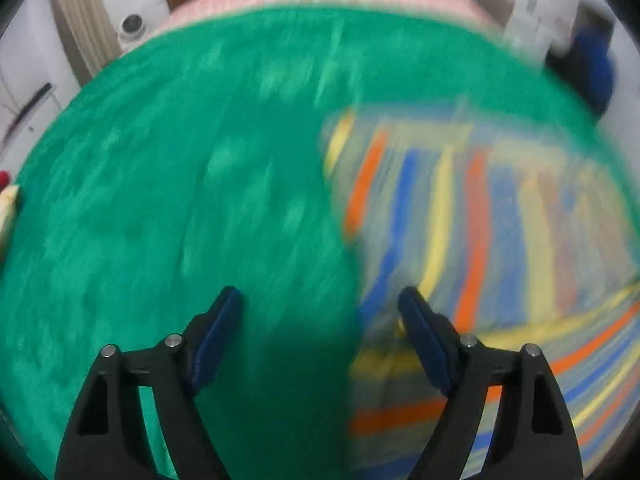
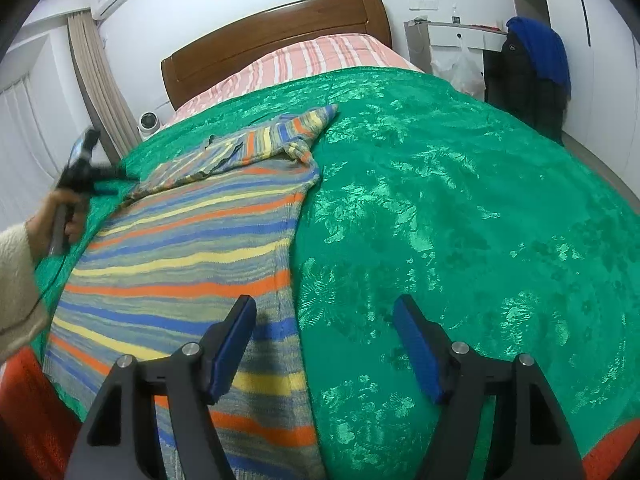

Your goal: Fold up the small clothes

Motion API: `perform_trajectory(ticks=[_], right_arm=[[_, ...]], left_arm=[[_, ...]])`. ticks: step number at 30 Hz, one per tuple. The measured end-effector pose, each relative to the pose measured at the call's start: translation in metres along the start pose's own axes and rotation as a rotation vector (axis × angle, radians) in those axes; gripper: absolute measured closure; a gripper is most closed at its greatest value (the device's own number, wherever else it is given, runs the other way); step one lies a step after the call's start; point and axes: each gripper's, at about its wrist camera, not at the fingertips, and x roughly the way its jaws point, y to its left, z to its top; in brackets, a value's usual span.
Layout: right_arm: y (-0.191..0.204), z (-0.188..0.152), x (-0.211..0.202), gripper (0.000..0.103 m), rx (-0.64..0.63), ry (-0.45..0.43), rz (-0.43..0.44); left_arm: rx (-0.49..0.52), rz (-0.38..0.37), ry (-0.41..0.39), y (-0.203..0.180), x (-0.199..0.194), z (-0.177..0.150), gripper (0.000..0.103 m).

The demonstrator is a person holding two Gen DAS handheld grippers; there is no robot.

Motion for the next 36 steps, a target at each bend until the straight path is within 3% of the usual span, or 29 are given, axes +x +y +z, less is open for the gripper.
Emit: perform_trajectory(ticks=[5,7,12,16,23,27,30,36], right_arm=[[0.000,0.006,-0.018,0.032,-0.006,-0.051,-0.023],[-0.003,0.012,-0.032,0.032,-0.004,-0.097,-0.043],[-0.014,0.038,-0.047,0.028,-0.042,-0.159,-0.099],[-0.023,0.063,-0.034,0.028,-0.098,-0.147,-0.119],[-0.055,0.079,0.018,0.028,-0.110,-0.043,-0.212],[-0.078,0.061,0.043,0.027,-0.057,0.030,-0.242],[-0.083,0.049,0.042,0.025,-0.054,-0.037,-0.230],[-0.090,0.044,0.044,0.021,-0.042,-0.061,-0.201]], left_arm=[[-0.173,-0.041,-0.087,0.033,-0.054,-0.023,0.017],[-0.164,-0.074,-0.138,0.040,-0.088,-0.041,0.011],[-0.114,-0.024,-0.202,0.062,-0.141,-0.104,0.006],[-0.119,0.047,-0.200,0.077,-0.131,-0.136,0.005],[-0.266,0.071,-0.145,0.099,-0.083,-0.154,0.005],[-0.236,0.107,-0.224,0.092,-0.077,-0.165,0.000],[-0.229,0.108,-0.255,0.091,-0.076,-0.168,0.000],[-0.231,0.105,-0.279,0.092,-0.075,-0.169,0.000]])
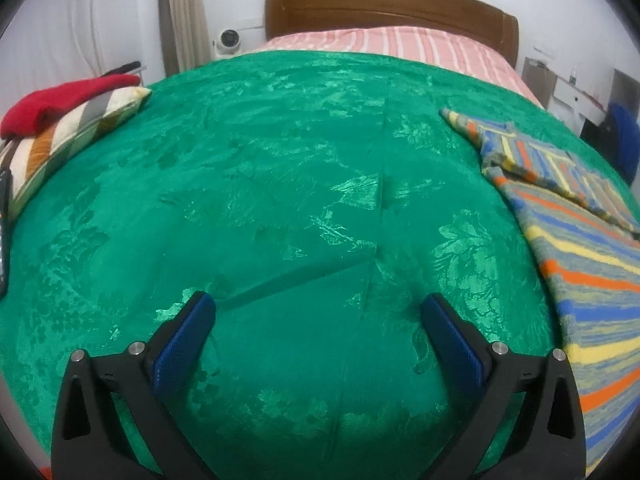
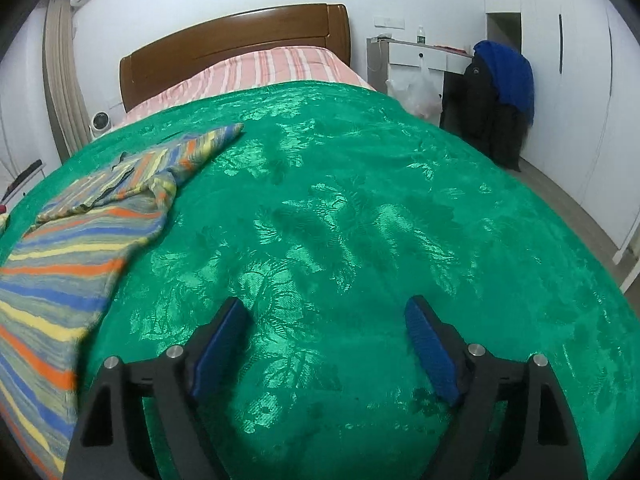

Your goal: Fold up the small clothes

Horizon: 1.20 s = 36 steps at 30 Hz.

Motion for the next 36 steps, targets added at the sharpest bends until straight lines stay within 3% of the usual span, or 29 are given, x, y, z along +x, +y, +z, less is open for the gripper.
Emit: perform_trajectory(ticks=[36], right_arm=[[-0.0010,0.0001,0.0006,0.020,0.008,-0.005,0.012]], left_arm=[[0.003,0.003,-0.010,0.0000,-0.0005,-0.0031,0.000]])
